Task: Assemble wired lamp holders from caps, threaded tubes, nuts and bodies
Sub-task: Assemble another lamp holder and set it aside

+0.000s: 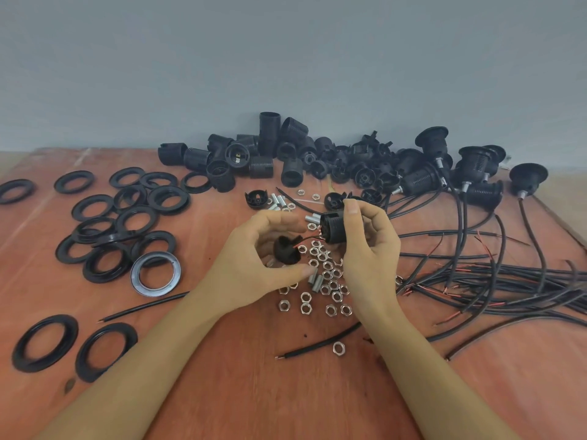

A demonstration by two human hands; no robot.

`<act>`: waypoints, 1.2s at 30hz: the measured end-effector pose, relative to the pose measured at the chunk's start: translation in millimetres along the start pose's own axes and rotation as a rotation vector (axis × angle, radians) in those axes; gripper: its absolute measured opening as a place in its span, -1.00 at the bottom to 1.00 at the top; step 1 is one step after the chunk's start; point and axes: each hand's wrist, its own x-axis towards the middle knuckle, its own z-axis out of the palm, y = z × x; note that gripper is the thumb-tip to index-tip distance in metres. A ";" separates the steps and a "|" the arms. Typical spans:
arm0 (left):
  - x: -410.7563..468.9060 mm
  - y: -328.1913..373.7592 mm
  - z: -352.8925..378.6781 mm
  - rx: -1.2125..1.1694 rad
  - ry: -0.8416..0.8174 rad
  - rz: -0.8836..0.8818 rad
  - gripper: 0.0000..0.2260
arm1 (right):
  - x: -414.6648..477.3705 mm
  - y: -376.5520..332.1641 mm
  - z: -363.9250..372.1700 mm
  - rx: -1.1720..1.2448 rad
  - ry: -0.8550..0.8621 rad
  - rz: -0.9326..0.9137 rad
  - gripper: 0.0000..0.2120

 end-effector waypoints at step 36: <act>-6.1 -6.3 12.3 0.548 0.070 0.282 -0.47 | -3.6 2.2 -5.1 -0.218 -0.269 -0.141 -0.68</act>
